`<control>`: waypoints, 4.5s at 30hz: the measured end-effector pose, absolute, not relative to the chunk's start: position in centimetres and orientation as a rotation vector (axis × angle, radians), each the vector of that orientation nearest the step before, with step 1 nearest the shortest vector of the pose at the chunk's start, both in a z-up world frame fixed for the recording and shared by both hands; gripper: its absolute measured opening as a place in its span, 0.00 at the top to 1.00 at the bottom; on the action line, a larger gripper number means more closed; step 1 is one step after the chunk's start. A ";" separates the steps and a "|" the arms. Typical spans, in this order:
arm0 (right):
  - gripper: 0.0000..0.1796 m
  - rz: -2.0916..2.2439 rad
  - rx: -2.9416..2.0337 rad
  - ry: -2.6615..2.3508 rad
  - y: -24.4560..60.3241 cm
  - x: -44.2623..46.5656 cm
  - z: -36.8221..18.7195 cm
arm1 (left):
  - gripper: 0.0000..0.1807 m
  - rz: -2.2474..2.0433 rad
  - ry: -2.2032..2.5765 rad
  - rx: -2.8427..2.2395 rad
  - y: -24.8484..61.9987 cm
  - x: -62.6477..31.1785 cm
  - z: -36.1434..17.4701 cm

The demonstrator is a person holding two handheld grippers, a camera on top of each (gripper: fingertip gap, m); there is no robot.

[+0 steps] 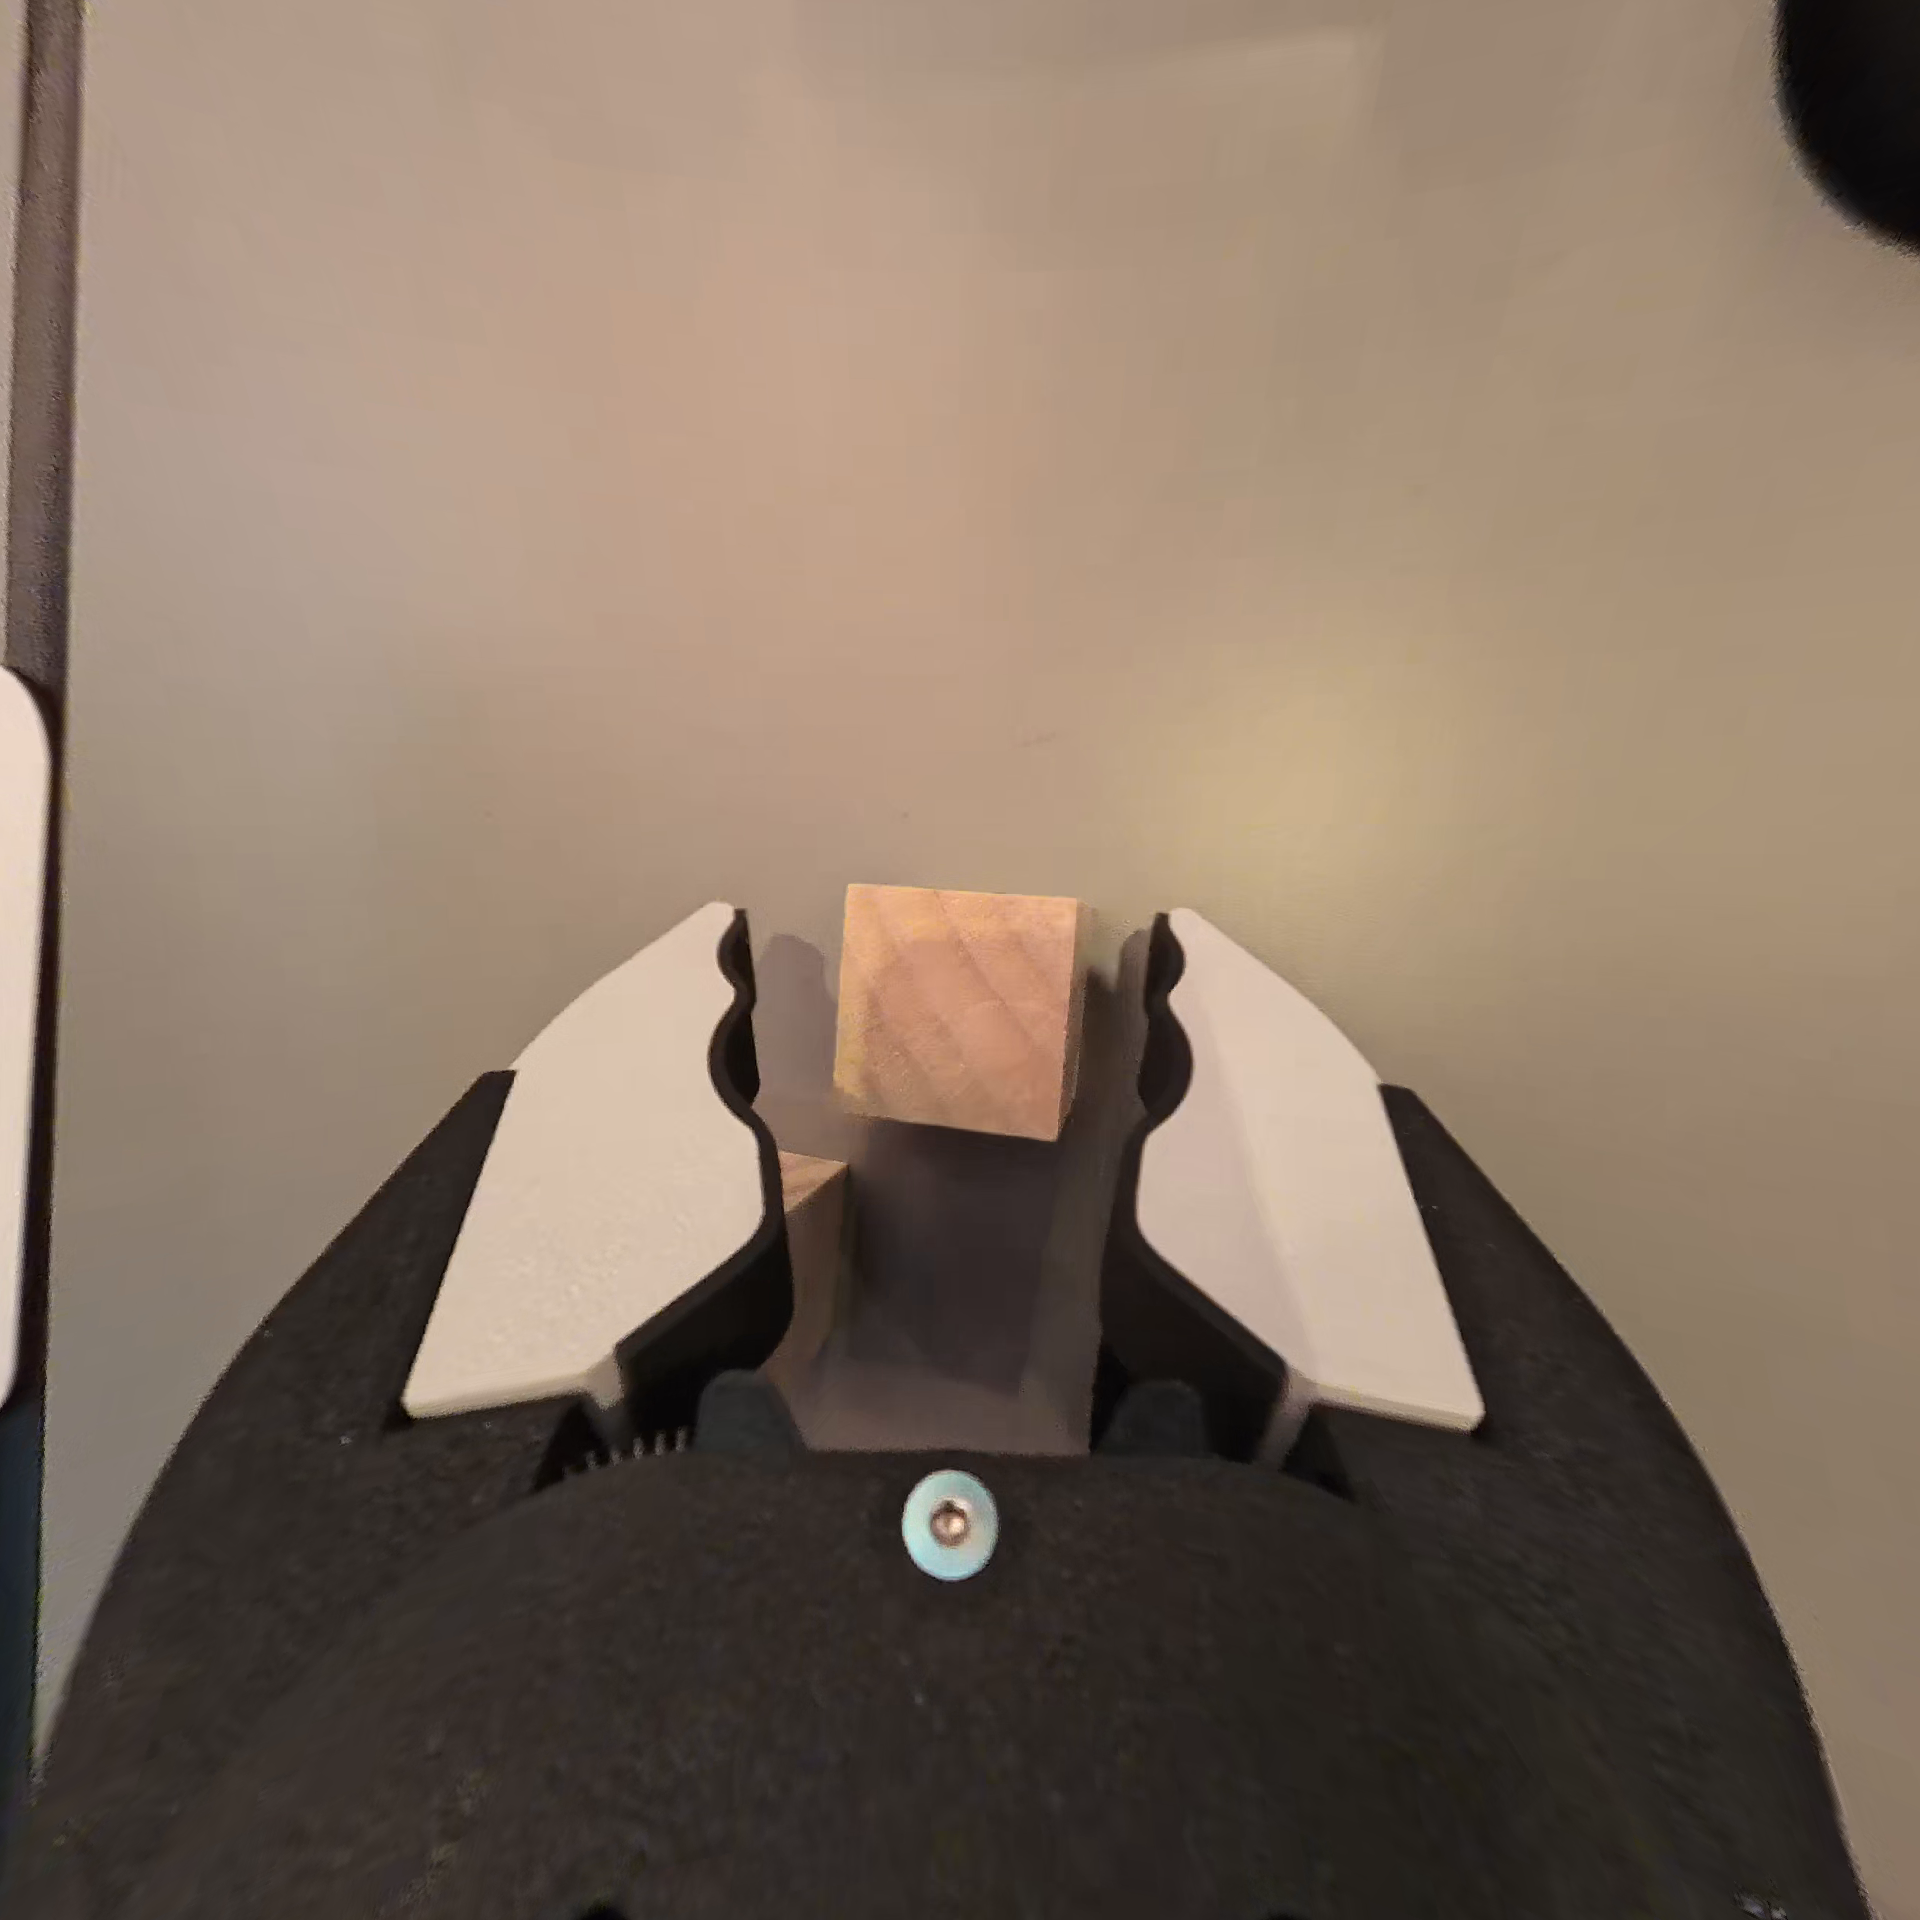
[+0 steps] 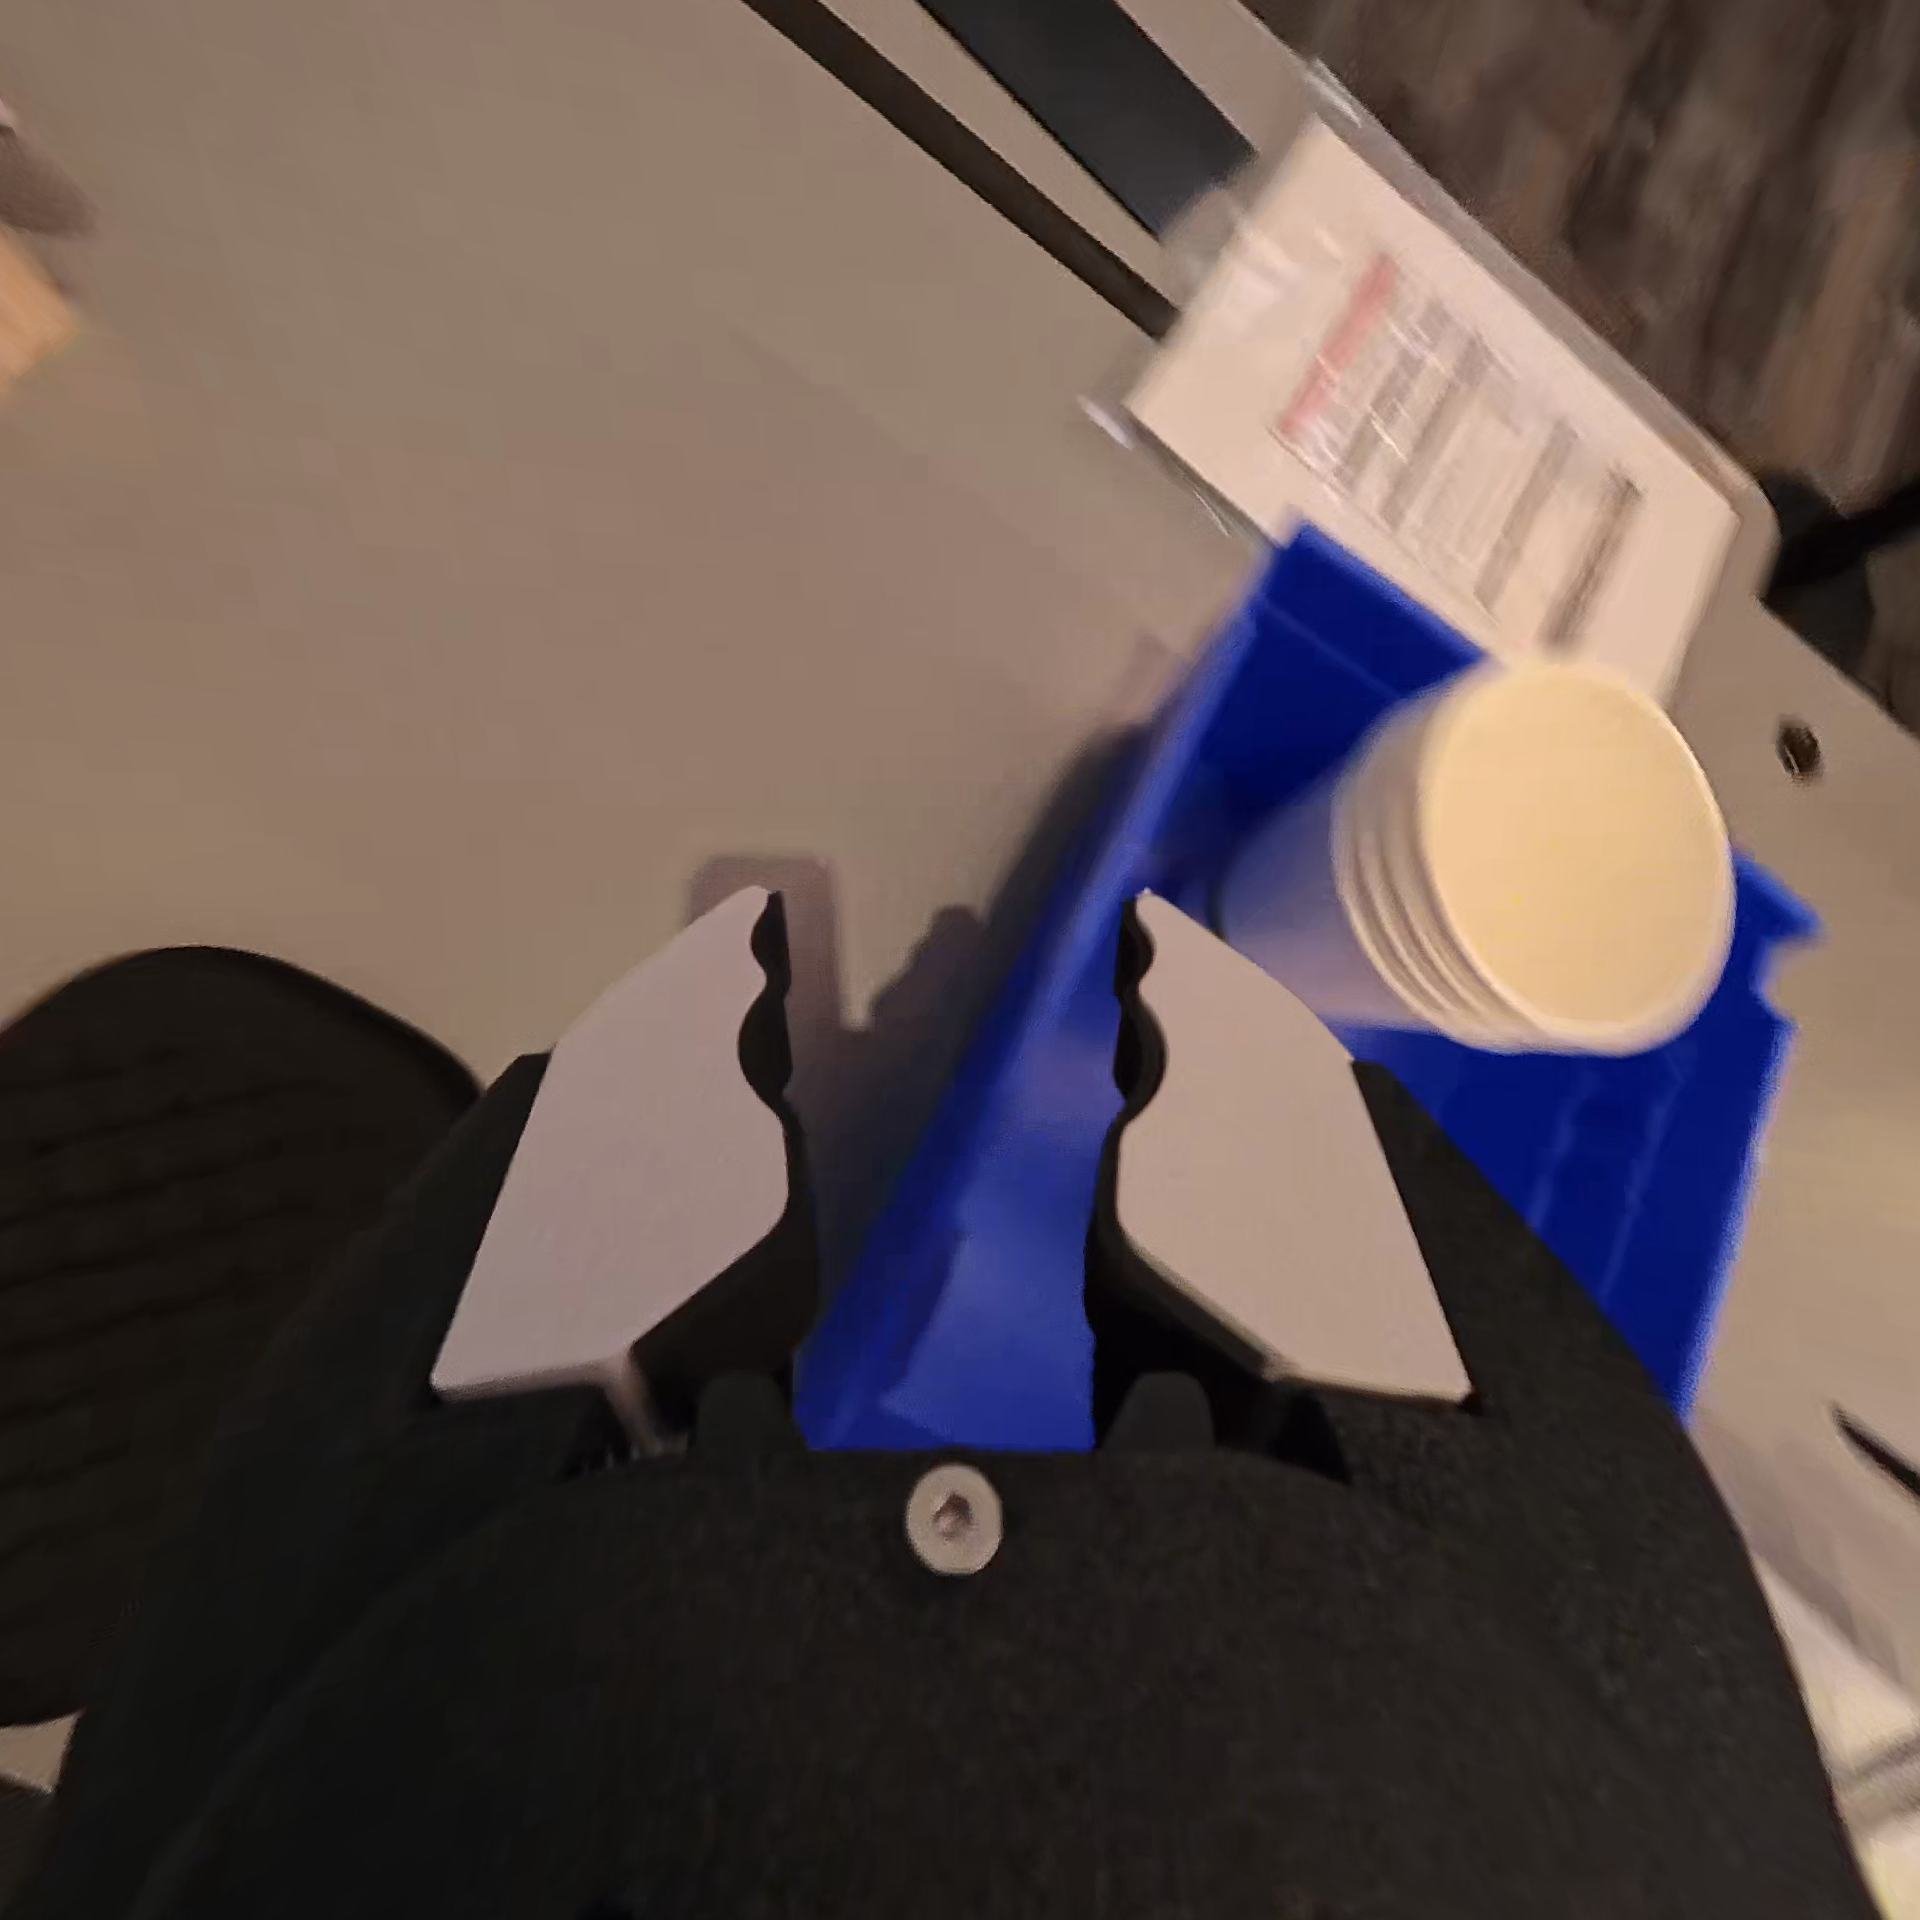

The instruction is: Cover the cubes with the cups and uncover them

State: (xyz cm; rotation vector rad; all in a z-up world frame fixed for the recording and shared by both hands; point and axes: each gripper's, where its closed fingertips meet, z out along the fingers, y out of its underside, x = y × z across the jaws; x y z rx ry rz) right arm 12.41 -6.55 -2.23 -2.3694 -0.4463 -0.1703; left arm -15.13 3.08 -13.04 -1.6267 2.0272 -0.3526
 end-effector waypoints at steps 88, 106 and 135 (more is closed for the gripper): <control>0.52 0.901 -2.132 -0.366 1.4 -12.4 1.9 | 0.74 -0.449 1.647 -1.142 0.5 -14.4 1.7; 0.73 1.149 -2.108 -0.355 -0.6 -11.7 3.5 | 0.69 -0.527 1.585 -1.131 -0.2 -14.5 2.9; 0.73 -0.261 -3.130 0.015 -16.4 23.6 -13.8 | 0.71 -0.519 1.432 -1.228 2.8 -18.9 6.9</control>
